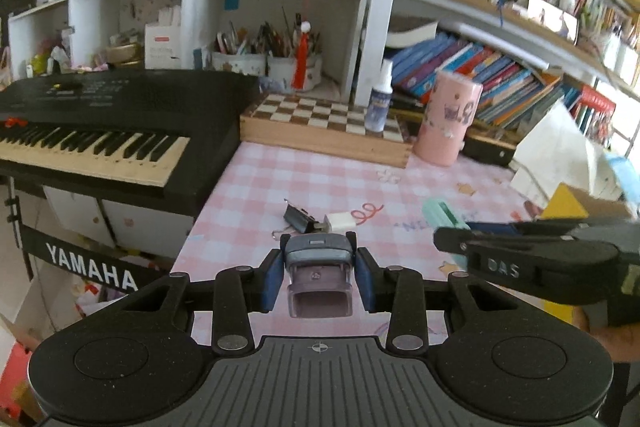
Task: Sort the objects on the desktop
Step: 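Lift and carry the toy car and green stapler with both tools to the yellow box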
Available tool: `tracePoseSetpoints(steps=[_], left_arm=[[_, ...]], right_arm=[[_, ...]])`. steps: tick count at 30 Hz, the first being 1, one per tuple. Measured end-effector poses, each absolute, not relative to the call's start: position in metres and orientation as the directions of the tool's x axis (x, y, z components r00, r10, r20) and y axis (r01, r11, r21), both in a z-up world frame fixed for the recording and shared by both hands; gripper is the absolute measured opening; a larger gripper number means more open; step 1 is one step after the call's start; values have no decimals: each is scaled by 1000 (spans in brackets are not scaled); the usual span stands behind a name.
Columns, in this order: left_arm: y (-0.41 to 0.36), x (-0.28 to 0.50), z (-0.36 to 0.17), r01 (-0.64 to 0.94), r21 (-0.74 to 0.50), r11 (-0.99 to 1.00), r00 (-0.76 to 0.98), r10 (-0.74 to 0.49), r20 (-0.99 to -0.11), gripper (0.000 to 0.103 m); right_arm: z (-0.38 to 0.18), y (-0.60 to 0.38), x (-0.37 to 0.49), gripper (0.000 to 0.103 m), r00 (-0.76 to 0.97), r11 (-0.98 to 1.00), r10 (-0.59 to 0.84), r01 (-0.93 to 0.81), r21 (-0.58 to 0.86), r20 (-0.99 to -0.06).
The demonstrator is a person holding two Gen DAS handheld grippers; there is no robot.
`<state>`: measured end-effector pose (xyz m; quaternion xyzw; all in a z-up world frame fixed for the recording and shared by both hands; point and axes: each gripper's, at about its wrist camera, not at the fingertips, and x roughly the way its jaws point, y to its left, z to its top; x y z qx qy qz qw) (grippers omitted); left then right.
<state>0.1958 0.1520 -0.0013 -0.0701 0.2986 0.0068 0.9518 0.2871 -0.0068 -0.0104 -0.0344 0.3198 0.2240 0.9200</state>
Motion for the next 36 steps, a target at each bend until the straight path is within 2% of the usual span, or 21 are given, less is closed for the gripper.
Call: tracePoseSetpoints(steps=[13, 36], left_arm=[[150, 132, 17, 19, -199, 980, 837, -125, -533, 36], [135, 14, 9, 210, -274, 938, 784, -330, -527, 36]], right_arm=[[19, -26, 200, 23, 702, 901, 407, -413, 131, -584], [4, -56, 37, 23, 710, 970, 245, -185, 160, -660]])
